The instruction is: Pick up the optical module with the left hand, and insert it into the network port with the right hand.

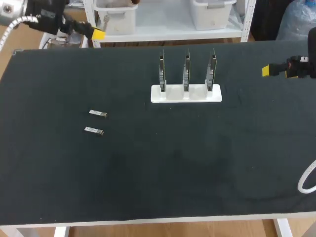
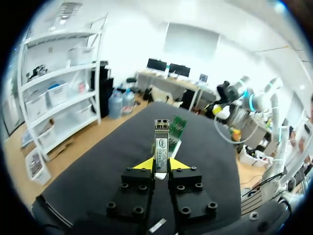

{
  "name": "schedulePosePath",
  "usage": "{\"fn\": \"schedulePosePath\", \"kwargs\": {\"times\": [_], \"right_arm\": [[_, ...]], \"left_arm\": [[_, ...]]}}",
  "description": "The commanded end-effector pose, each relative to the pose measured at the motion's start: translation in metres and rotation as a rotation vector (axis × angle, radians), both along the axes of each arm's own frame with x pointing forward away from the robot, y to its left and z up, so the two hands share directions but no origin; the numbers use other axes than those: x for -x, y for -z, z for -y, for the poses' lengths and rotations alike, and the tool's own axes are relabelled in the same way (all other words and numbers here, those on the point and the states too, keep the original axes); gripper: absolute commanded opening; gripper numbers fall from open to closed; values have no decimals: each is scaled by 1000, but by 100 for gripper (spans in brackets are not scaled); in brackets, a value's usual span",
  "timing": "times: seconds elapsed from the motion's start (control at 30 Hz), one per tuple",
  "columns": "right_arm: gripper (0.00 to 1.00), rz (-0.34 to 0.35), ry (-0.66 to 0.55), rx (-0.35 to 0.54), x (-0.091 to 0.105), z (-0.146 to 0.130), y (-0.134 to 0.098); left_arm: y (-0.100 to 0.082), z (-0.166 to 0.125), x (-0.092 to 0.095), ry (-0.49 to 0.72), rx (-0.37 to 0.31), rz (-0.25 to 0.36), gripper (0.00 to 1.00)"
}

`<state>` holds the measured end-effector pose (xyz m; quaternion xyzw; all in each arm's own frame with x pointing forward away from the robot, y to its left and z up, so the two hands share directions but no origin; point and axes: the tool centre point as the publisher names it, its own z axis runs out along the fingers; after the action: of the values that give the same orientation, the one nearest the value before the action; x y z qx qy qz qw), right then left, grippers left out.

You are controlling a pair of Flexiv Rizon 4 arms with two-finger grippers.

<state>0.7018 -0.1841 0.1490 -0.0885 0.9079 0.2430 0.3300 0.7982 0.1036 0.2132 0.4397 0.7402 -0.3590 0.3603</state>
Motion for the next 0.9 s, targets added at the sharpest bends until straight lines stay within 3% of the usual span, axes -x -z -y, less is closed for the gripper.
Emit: {"fn": "schedulePosePath", "kwargs": {"times": [0.03,0.33,0.63,0.9], "right_arm": [[100,0,2,2,2,0,-1],[100,0,2,2,2,0,-1],[100,0,2,2,2,0,-1],[100,0,2,2,2,0,-1]], "left_arm": [[3,10,-6,-2,312,103,0],[-6,25,-10,25,364,88,0],[-19,49,-6,64,382,133,0],[-18,66,2,108,381,130,0]]}}
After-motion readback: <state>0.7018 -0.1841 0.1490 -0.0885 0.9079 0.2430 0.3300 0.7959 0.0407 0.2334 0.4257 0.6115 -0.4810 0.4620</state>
